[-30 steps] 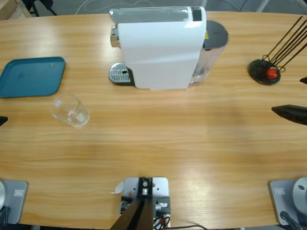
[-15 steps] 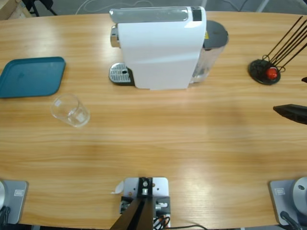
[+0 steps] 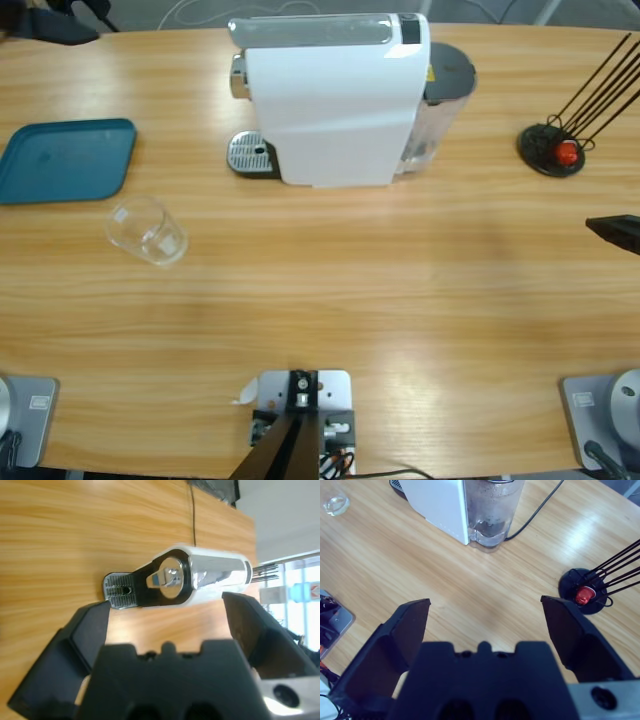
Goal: Pour coffee
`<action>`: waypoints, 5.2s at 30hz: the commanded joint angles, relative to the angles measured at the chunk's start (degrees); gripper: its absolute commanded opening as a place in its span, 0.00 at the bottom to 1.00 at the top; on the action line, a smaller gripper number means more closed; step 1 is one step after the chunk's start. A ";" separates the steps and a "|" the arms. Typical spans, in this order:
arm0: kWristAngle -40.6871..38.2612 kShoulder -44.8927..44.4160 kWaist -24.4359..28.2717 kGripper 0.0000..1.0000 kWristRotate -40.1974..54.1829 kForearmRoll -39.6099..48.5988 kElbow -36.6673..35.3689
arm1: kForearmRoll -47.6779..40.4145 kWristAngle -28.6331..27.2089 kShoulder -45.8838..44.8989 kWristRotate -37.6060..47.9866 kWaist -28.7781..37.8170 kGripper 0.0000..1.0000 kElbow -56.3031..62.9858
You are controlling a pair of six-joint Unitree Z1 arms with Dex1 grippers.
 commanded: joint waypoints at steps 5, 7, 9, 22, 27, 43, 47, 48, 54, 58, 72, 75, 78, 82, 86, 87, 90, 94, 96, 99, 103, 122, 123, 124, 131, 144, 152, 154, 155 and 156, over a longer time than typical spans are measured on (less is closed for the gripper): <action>-4.87 12.66 -2.44 0.84 -5.17 -8.76 -2.87 | -0.06 0.15 1.04 -0.61 -0.55 1.00 0.71; -4.87 13.68 -3.66 0.84 -5.75 -8.76 -2.89 | -0.06 0.15 1.23 -0.61 -0.55 1.00 0.65; -4.87 14.54 -4.50 0.82 -5.85 -8.76 -2.91 | -0.06 0.15 1.11 -0.61 -0.55 1.00 0.65; -7.56 20.82 -5.98 0.51 -8.95 -9.64 -7.93 | -0.16 -0.06 1.25 -0.33 -0.56 1.00 0.67; -7.70 19.06 -6.77 0.29 -8.82 -9.64 -6.83 | -0.15 -0.11 1.23 -0.26 -0.90 1.00 0.67; -7.68 14.07 -6.77 0.00 -8.47 -9.64 -2.36 | -0.23 -0.11 0.79 -0.26 -1.07 1.00 0.83; -7.59 13.77 -6.77 0.00 -7.93 -9.65 -2.45 | -0.23 -0.11 0.79 -0.26 -1.16 1.00 0.83; -7.63 13.73 -6.77 0.00 -7.86 -10.02 -2.45 | -0.23 -0.11 0.79 -0.26 -1.16 1.00 0.83; -9.86 13.42 -6.77 0.00 -8.16 -15.17 -3.98 | -0.23 -0.11 0.76 -0.19 -1.34 1.00 0.83; -12.34 12.80 -6.91 0.00 -8.16 -15.93 -6.75 | -0.23 -0.11 0.67 -0.20 -1.34 1.00 0.83; -6.93 9.36 -12.29 0.92 9.44 -20.20 -13.17 | -0.41 -0.99 0.07 0.15 -1.34 1.00 1.11; 2.00 8.23 -14.33 0.96 29.32 -20.06 -11.41 | -0.85 -5.84 -1.21 3.59 -1.34 1.00 1.32; 1.90 3.29 -14.33 0.96 39.60 -13.73 -7.70 | -3.35 -12.24 -6.94 7.94 -1.34 1.00 0.71; 4.22 -4.62 -14.29 0.96 52.56 -2.90 -1.36 | -1.71 -16.11 -3.97 12.35 -2.73 1.00 1.85; 4.78 -12.39 -14.43 0.96 56.13 1.44 4.92 | -4.68 -17.06 0.27 17.89 -4.20 1.00 4.17; 4.80 -13.43 -14.59 0.96 56.18 1.46 6.67 | -6.40 -16.53 2.43 18.32 -5.75 1.00 5.08; 5.40 -14.25 -14.59 0.96 56.13 1.75 8.68 | -12.57 -16.72 6.65 17.20 -9.30 1.00 7.79; 11.99 -15.22 -15.15 0.95 54.74 0.63 6.90 | -24.51 -16.46 5.91 18.06 -15.58 1.00 16.53; 17.26 -15.29 -17.46 0.95 53.00 0.58 3.26 | -31.45 -16.78 7.90 18.24 -17.21 1.00 20.87; 22.53 -14.20 -19.41 0.95 50.61 0.70 0.26 | -42.40 -16.65 18.42 16.62 -21.62 1.00 24.84; 24.93 -13.11 -21.66 0.95 49.03 1.54 0.28 | -54.39 -15.97 30.13 16.09 -21.99 0.99 27.02; 25.45 -9.00 -23.91 0.95 47.32 1.53 0.01 | -72.53 -10.03 42.54 16.27 -30.25 0.93 32.66; 25.45 -9.00 -23.99 0.95 47.25 1.51 -0.02 | -75.70 -9.96 43.61 16.27 -30.25 0.93 34.03; 25.45 -9.00 -24.10 0.95 47.25 1.53 -0.15 | -78.72 -9.96 44.84 16.27 -30.25 0.93 35.32; 25.45 -8.93 -24.35 0.95 46.86 1.53 -0.43 | -87.58 -10.13 47.85 15.21 -30.25 0.93 38.97; 25.98 -8.71 -25.75 0.95 46.02 1.70 -0.36 | -99.22 -10.50 55.09 14.42 -30.25 0.85 42.14; 25.89 -6.75 -26.68 0.95 45.67 1.53 -0.78 | -102.10 -11.52 57.48 14.49 -30.96 0.75 42.70; 25.89 -6.34 -26.96 0.95 45.67 1.53 -0.69 | -102.01 -12.03 57.40 14.42 -31.11 0.69 42.72; 25.89 -6.22 -26.98 0.95 45.61 1.53 -0.69 | -102.01 -12.15 57.40 14.46 -31.10 0.69 42.70; 25.89 -6.08 -26.98 0.95 45.58 1.51 -0.76 | -102.03 -12.19 57.41 14.44 -31.13 0.69 42.66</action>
